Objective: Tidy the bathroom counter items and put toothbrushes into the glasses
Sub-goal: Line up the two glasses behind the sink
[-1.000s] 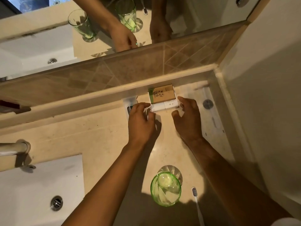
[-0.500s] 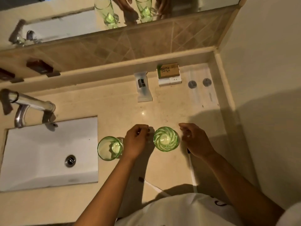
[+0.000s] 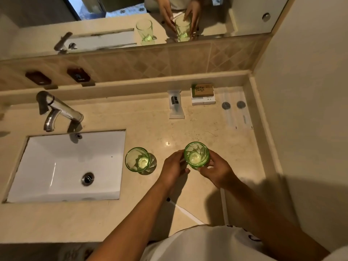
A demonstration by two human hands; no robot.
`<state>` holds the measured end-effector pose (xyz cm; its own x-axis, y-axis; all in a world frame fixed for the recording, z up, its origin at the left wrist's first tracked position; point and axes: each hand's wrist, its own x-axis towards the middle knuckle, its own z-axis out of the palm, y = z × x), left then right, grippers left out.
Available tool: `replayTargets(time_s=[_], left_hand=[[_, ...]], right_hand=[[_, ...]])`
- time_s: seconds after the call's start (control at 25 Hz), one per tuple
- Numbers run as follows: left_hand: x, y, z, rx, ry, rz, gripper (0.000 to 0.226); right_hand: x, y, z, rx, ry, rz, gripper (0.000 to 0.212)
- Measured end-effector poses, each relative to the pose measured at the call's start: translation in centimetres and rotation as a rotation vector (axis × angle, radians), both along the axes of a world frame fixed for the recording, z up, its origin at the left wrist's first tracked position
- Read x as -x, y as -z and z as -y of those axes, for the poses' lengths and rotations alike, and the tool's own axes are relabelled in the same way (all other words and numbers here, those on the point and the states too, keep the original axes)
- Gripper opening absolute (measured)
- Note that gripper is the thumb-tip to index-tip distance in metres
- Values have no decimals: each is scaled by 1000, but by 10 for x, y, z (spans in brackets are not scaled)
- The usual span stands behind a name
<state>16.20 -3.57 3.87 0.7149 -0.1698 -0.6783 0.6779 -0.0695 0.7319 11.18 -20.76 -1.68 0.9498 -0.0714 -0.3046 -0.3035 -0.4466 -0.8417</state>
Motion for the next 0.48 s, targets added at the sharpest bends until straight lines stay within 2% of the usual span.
replayTargets(time_s=[0.16, 0.4, 0.48], left_hand=[[-7, -5, -7, -10, -43, -2, 29], [-41, -32, -31, -1, -96, 41, 35], [-58, -39, -46, 3, -120, 63, 35]], right_hand=[[-14, -18, -8, -56, 22, -101, 57], [-56, -37, -35, -98, -3, -67, 57], [-73, -45, -47, -182, 38, -64, 55]])
